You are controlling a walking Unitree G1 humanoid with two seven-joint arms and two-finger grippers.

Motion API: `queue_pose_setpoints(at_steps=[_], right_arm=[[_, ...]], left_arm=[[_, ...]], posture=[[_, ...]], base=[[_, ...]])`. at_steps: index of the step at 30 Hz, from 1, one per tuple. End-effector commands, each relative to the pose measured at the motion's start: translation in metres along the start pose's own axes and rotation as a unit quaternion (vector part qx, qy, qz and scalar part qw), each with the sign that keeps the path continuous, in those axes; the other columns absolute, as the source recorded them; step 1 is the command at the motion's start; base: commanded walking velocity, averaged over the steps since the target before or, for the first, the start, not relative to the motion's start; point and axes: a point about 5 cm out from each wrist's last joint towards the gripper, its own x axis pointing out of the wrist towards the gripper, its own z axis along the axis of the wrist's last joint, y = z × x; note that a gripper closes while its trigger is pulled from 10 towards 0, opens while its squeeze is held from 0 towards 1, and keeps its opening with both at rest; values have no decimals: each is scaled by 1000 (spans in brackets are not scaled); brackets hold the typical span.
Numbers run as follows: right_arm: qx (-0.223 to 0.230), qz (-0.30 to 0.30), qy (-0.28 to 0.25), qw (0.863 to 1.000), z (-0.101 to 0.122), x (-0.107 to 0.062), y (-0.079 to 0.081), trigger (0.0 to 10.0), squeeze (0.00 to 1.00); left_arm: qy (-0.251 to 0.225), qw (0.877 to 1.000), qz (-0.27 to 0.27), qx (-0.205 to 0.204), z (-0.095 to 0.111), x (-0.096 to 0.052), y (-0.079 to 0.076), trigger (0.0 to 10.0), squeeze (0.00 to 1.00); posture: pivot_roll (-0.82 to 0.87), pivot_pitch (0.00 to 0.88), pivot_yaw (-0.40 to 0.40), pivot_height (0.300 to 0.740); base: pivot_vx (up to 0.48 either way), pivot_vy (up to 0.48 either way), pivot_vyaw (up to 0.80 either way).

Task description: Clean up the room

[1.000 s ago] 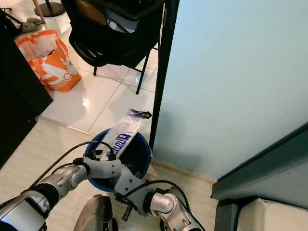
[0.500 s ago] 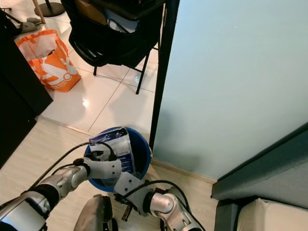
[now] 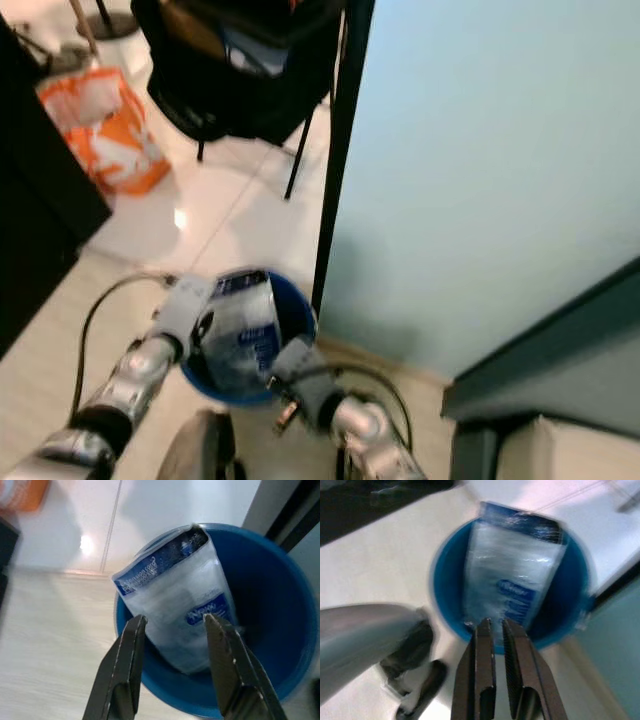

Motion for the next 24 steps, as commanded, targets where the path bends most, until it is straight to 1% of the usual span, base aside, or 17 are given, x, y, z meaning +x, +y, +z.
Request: queue_pose_setpoints(at_steps=[1, 2, 3, 4, 5, 7, 8, 9, 10, 12, 14, 15, 16, 17, 18, 23, 24], right_arm=[[46, -36, 27, 998, -17, -8, -5, 10000, 0], [80, -74, 31, 994, -22, -12, -14, 10000, 0], [98, -101, 34, 989, -25, -14, -21, 10000, 0], [98, -101, 34, 989, -25, -14, -21, 10000, 0], [108, -123, 37, 986, -26, -15, -27, 10000, 0], [108, -123, 37, 986, -26, -15, -27, 10000, 0], [113, -140, 42, 983, -28, -16, -31, 10000, 0], [113, -140, 42, 983, -28, -16, -31, 10000, 0], [123, -166, 55, 977, -33, -19, -37, 10000, 0], [133, -173, 56, 974, -34, -19, -38, 10000, 0], [138, -173, 51, 974, -34, -20, -38, 10000, 0], [143, -173, 46, 973, -33, -20, -37, 10000, 0], [143, -173, 46, 973, -33, -20, -37, 10000, 0], [156, -178, 40, 971, -33, -21, -37, 10000, 0], [161, -181, 39, 970, -33, -21, -37, 10000, 0], [161, -183, 41, 969, -34, -21, -36, 10000, 0], [159, -183, 42, 969, -34, -20, -36, 10000, 0]], left_arm=[[32, 998, 25, -51, -17, -8, 1, 10000, 0], [52, 995, 36, -82, -28, -15, -3, 10000, 0], [67, 993, 42, -91, -35, -20, -8, 10000, 0], [67, 993, 42, -91, -35, -20, -8, 10000, 0], [74, 994, 38, -78, -40, -23, -13, 10000, 0], [74, 994, 38, -78, -40, -23, -13, 10000, 0], [66, 996, 28, -54, -41, -25, -19, 10000, 0], [66, 996, 28, -54, -41, -25, -19, 10000, 0], [54, 998, 4, -33, -40, -27, -28, 10000, 0], [55, 998, -4, -32, -39, -28, -31, 10000, 0], [51, 998, -17, -20, -37, -29, -34, 10000, 0], [47, 999, -23, -4, -36, -30, -36, 10000, 0], [47, 999, -23, -4, -36, -30, -36, 10000, 0], [39, 999, -29, 15, -32, -32, -38, 10000, 0], [38, 999, -28, 17, -31, -32, -38, 10000, 0], [33, 999, -28, 11, -27, -32, -39, 10000, 0], [34, 999, -25, -3, -27, -32, -40, 10000, 0]], posture=[[12, 178, -67, 626], [16, 161, -64, 626], [16, 152, -61, 626], [16, 152, -61, 626], [13, 133, -56, 626], [13, 133, -56, 626], [9, 127, -52, 626], [9, 127, -52, 626], [7, 110, -40, 626], [6, 110, -40, 626], [2, 108, -38, 626], [2, 107, -36, 626], [2, 107, -36, 626], [2, 104, -31, 631], [2, 104, -31, 636], [-3, 102, -23, 646], [-4, 101, -22, 651]], base=[[0, 0, 0], [0, 0, 0], [0, 0, 0], [0, 0, 0], [0, 0, 0], [0, 0, 0], [0, 0, 0], [0, 0, 0], [0, 0, 0], [0, 0, 0], [0, 0, 0], [0, 0, 0], [0, 0, 0], [0, 0, 0], [0, 0, 0], [0, 0, 0], [0, 0, 0]])
